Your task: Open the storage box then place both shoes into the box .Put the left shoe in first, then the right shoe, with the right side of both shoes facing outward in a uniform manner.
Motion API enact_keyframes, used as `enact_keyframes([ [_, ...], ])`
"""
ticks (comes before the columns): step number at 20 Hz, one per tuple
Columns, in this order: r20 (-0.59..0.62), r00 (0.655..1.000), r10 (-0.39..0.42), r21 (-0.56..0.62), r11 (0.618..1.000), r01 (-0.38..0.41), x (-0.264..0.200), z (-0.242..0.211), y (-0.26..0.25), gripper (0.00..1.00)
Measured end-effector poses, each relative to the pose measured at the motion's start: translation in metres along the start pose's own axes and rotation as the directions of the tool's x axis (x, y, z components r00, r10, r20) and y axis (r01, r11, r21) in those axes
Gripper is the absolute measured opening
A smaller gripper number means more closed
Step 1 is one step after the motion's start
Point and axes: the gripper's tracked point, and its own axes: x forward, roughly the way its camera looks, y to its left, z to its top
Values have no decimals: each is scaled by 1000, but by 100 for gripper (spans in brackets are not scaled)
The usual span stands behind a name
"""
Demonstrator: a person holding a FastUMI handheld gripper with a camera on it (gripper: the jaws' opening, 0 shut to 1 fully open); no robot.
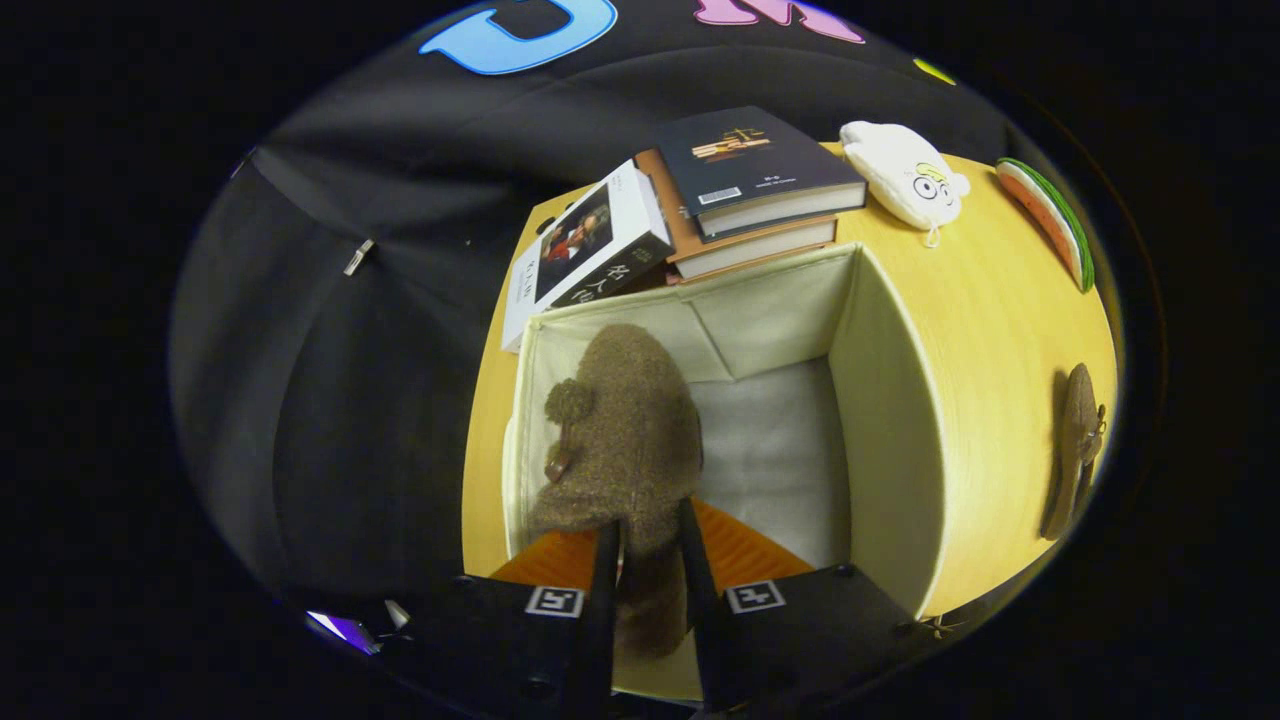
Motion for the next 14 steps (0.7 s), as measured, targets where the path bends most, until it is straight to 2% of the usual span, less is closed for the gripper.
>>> enact_keyframes([
  [2,-32,999,32,-28,999,-33,1,-9,5,65],
  [5,-23,997,77,-39,996,-77,-6,-6,15,100],
  [14,87,988,124,-56,991,-120,-50,18,0,98],
])
